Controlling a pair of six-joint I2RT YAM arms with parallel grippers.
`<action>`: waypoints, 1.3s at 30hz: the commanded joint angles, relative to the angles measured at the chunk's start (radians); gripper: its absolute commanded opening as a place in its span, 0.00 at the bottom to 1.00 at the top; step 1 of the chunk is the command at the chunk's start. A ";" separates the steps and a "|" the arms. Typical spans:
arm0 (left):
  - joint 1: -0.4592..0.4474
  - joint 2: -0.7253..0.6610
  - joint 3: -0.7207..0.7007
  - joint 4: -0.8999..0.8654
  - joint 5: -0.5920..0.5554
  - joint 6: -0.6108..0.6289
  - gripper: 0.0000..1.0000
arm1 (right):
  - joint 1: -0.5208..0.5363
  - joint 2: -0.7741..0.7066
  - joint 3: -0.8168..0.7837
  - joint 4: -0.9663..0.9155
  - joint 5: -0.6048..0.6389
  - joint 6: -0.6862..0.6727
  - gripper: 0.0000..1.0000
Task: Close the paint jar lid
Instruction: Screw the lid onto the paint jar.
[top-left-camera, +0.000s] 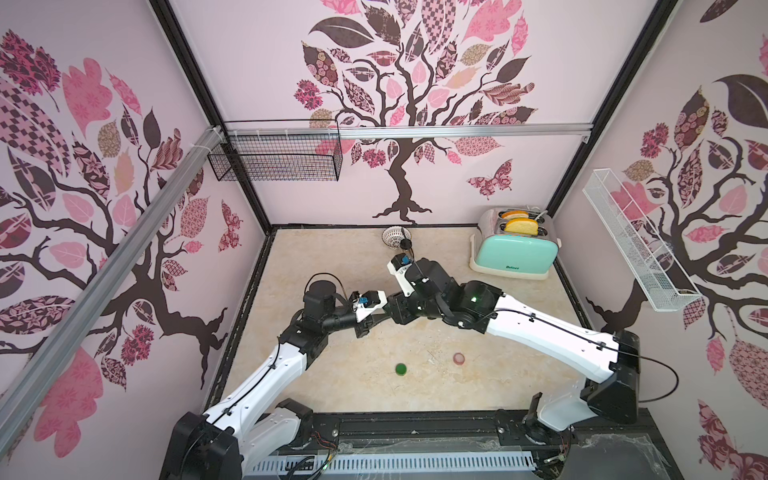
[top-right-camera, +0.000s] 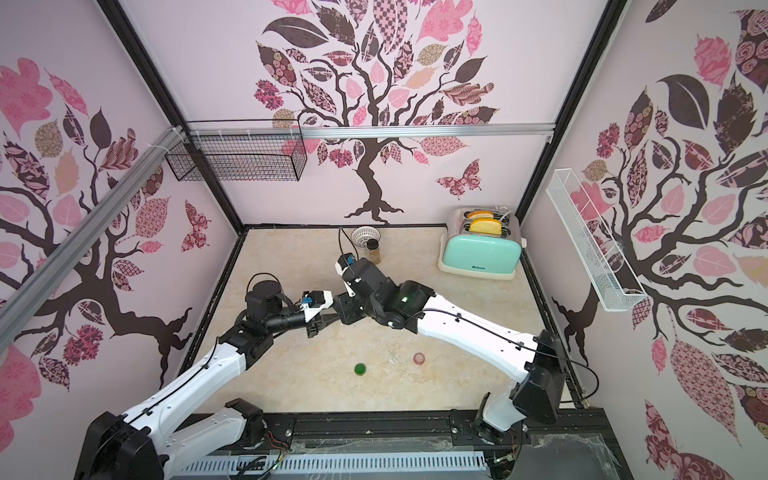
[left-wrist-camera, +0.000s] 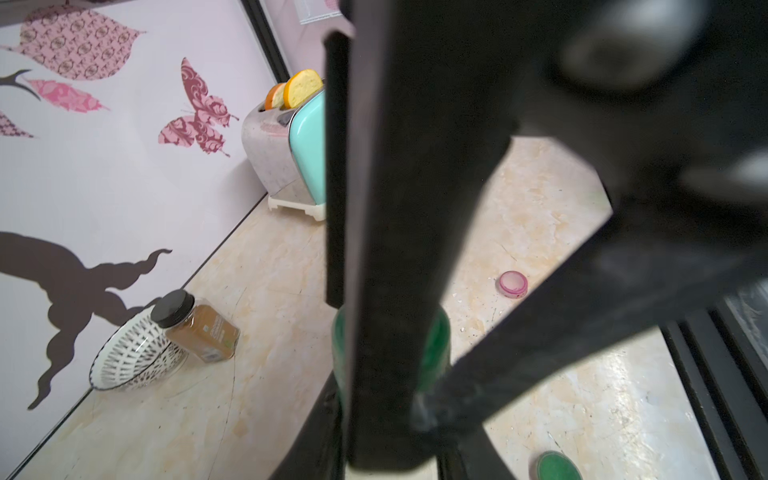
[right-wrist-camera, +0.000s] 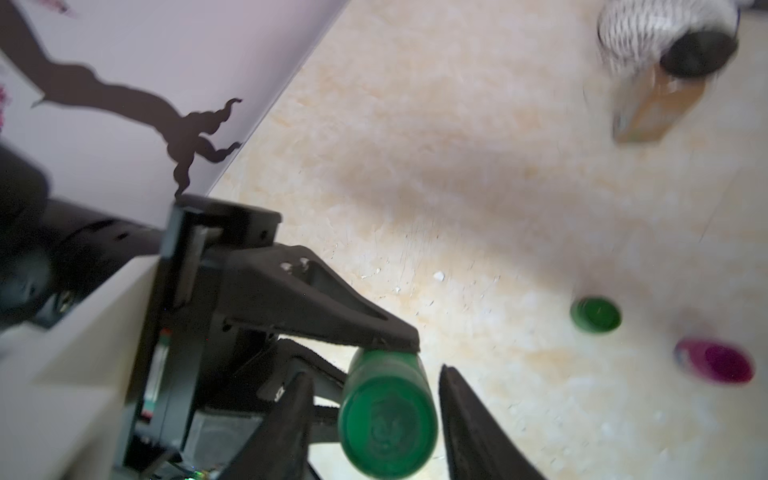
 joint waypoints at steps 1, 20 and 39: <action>-0.004 -0.007 0.003 0.024 0.067 0.000 0.26 | -0.070 -0.117 -0.033 0.047 -0.191 -0.281 0.66; -0.005 0.030 0.028 -0.014 0.212 0.008 0.27 | -0.147 -0.084 -0.084 -0.024 -0.478 -0.886 0.63; -0.005 0.029 0.031 -0.032 0.199 0.019 0.27 | -0.137 -0.050 -0.082 -0.045 -0.490 -0.886 0.44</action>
